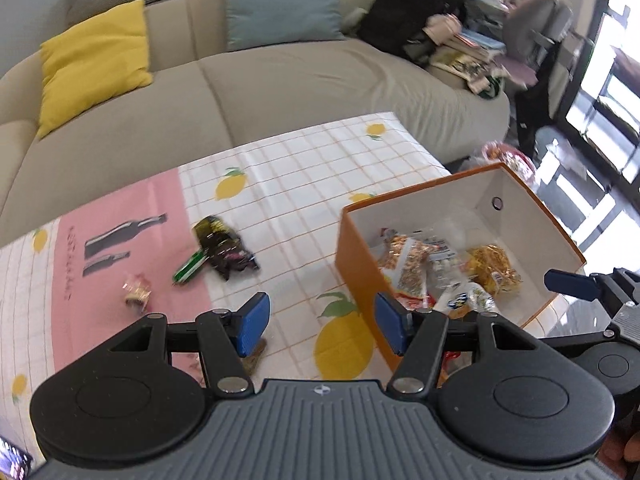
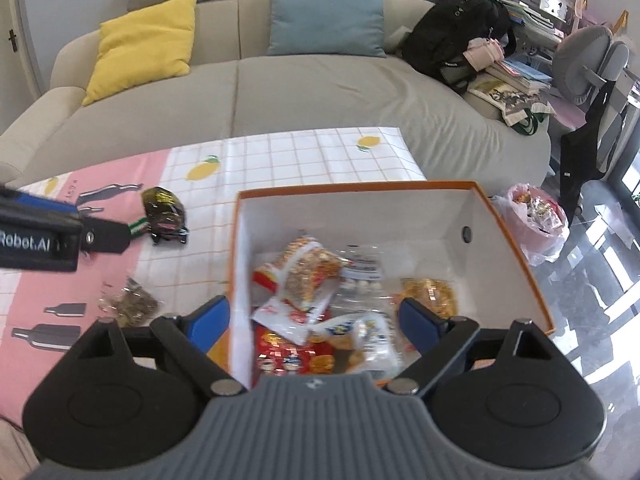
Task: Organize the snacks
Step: 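Move both open tools back toward the remaining snacks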
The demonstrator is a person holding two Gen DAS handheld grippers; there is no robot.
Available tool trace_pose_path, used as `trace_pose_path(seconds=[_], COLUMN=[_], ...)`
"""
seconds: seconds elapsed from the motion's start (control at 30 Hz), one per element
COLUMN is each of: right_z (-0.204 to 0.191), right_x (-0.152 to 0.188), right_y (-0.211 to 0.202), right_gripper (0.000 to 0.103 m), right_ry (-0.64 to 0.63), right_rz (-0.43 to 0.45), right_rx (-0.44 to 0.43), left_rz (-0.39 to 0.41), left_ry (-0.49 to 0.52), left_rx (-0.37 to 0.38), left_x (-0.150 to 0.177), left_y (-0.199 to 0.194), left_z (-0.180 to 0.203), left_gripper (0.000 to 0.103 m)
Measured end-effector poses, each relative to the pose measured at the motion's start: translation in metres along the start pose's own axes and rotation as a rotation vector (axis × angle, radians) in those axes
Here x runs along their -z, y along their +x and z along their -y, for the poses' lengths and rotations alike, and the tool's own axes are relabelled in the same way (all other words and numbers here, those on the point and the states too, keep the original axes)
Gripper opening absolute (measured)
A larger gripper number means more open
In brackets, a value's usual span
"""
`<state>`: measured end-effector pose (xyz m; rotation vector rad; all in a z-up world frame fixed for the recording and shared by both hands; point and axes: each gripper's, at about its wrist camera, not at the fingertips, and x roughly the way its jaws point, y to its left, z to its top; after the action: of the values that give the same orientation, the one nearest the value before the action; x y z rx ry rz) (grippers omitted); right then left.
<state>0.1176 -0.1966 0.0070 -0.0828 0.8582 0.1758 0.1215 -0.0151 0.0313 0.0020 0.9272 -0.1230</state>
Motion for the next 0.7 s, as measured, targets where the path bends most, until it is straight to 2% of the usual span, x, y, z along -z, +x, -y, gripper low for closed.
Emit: trace_pose_path(seconds=[0.27, 0.47, 0.7], right_z=[-0.048, -0.077, -0.096], right_x=[0.017, 0.024, 0.024], right_y=[0.001, 0.009, 0.024], right_gripper=[0.089, 0.09, 0.09], right_ry=[-0.069, -0.128, -0.138], right_rz=[0.055, 0.047, 0.017], right_rx=[-0.045, -0.079, -0.114], left_rz=[0.023, -0.014, -0.056], left_ry=[-0.106, -0.202, -0.272], left_rx=[-0.049, -0.054, -0.043], left_x=[0.035, 0.058, 0.071], left_y=[-0.009, 0.0, 0.012], left_z=[-0.046, -0.074, -0.096], left_gripper=[0.071, 0.071, 0.071])
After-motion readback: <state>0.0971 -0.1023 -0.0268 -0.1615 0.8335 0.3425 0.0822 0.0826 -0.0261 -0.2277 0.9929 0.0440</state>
